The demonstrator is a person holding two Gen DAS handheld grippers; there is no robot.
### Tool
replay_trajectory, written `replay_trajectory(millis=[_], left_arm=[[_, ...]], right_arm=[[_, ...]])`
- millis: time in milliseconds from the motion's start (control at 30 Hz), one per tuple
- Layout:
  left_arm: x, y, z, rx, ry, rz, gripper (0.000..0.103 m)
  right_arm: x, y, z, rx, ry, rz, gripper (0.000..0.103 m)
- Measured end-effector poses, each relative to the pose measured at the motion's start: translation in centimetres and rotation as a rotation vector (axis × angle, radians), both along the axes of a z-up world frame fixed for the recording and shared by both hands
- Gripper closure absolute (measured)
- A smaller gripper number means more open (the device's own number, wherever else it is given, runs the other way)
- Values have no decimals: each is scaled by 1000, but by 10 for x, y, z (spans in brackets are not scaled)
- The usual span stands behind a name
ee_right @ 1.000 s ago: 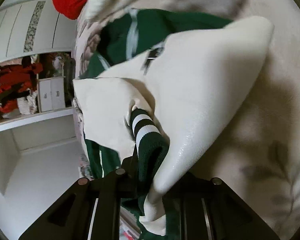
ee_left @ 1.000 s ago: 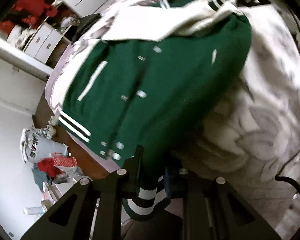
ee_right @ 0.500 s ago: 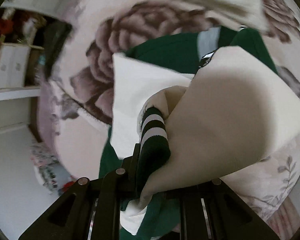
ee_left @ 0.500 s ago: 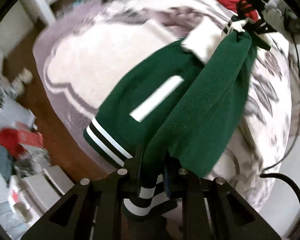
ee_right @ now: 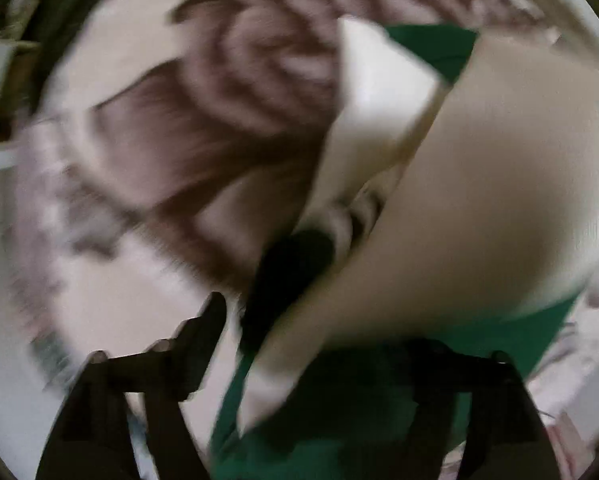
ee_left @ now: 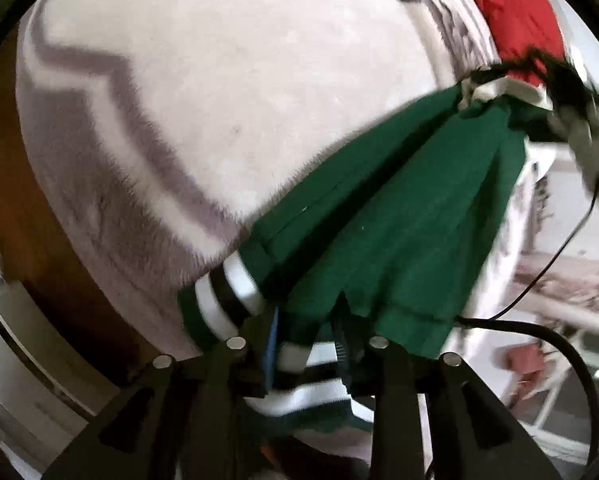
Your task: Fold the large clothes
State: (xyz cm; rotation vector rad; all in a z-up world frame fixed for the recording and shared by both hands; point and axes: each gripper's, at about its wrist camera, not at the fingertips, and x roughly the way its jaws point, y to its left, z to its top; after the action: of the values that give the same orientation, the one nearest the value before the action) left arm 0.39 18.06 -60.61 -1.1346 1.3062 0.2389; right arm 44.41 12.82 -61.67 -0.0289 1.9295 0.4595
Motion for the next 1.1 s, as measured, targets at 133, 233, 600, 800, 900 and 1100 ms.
replay_trajectory(millis=[133,233,600,800,900,1100], left_arm=[[-19,10,26,27,-1,6,22],[-31,12,34,39,-37,21,14],[-6,-37,7,226,78,-86,88],[-24,-24,26,245,37,-9,94],[-22,-14,26,278,51,-10,95],[-22,9,-39,218,114,29,92]], right_arm=[[-34,-67,40,138,52,-59,26],[-82,-131,60,191,65,-102,26],[-325,-301,-60,178,419,-442,26],[-390,-315,-75,256,405,-581,96],[-397,-304,-61,267,364,-562,97],[-403,-280,-72,193,329,-453,98]])
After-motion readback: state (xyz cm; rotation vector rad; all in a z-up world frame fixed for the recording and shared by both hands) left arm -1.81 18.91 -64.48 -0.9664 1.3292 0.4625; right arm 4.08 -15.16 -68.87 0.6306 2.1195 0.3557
